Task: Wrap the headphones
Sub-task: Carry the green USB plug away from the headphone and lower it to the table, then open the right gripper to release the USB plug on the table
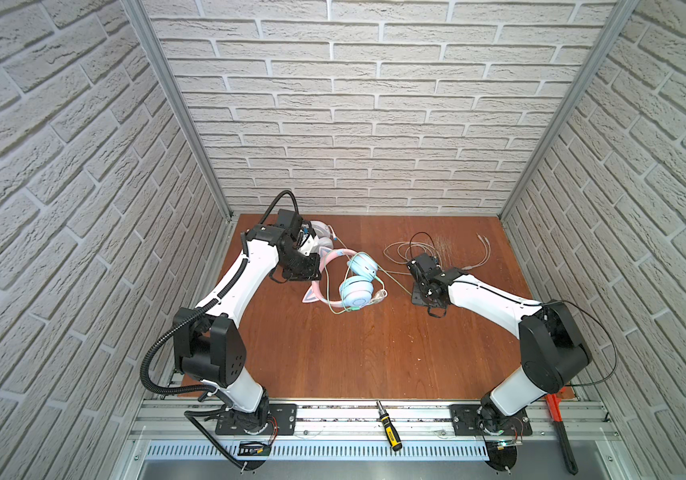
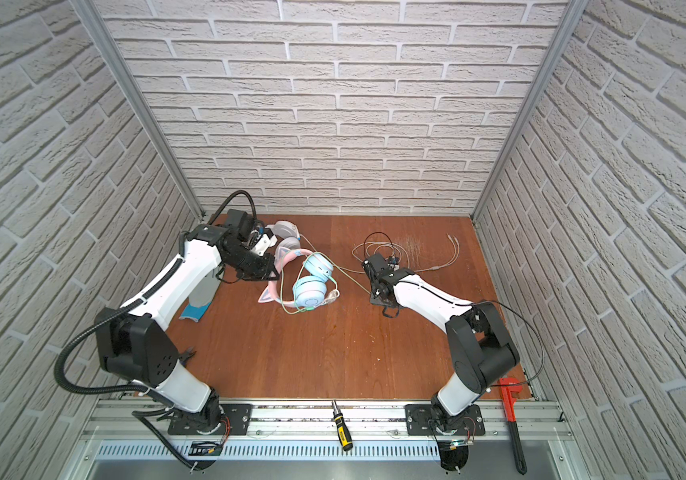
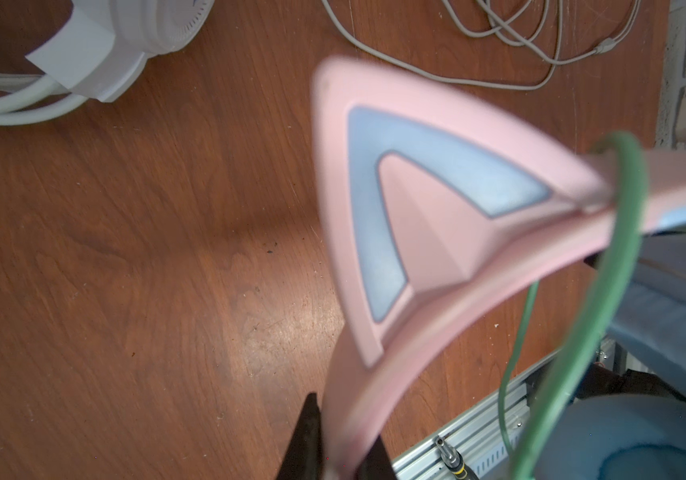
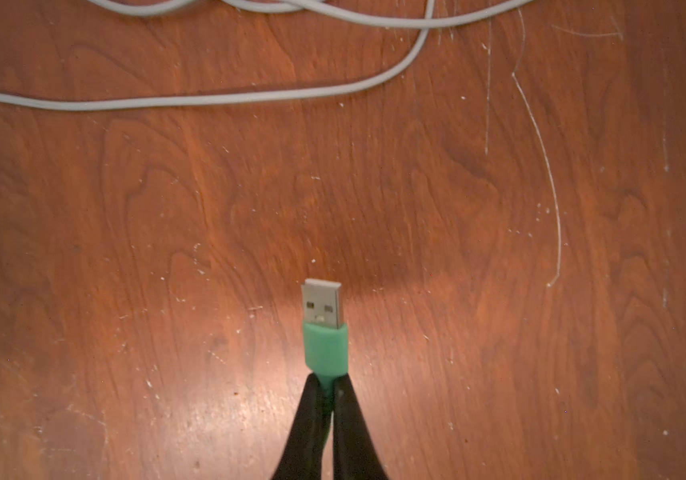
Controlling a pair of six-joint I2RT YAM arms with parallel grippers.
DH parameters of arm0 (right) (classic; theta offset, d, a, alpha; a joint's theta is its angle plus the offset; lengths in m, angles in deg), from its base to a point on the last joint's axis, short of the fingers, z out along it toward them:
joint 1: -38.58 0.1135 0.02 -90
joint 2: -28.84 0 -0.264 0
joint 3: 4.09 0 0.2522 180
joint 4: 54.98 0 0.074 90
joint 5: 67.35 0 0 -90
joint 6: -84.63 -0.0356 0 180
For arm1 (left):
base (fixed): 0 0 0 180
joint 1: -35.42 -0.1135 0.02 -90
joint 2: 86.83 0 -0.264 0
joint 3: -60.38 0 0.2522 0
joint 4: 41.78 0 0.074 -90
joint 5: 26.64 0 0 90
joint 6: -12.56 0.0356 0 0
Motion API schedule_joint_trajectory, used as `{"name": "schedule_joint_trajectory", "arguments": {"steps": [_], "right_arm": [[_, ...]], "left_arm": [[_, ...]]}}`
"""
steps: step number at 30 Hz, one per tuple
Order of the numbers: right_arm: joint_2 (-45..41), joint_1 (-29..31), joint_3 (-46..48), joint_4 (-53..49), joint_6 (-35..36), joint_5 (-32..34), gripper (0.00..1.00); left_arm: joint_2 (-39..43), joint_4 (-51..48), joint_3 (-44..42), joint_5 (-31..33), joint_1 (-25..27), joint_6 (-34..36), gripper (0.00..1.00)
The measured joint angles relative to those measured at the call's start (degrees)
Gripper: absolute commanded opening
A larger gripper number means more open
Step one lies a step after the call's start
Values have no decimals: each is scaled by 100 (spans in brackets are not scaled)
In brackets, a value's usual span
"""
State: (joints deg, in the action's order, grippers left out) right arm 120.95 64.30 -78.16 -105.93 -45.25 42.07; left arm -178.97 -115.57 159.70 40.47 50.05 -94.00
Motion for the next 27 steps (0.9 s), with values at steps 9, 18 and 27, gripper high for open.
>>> {"name": "schedule_joint_trajectory", "arguments": {"steps": [9,18,27], "right_arm": [[-118,17,369,-367,-4,-7,5],[-42,81,391,-442,4,-236,8],[50,81,214,-389,140,-581,25]], "left_arm": [[0,74,0,-92,-146,-162,0],[0,90,0,-127,-149,-168,0],[-107,79,-125,245,-26,-146,0]]}}
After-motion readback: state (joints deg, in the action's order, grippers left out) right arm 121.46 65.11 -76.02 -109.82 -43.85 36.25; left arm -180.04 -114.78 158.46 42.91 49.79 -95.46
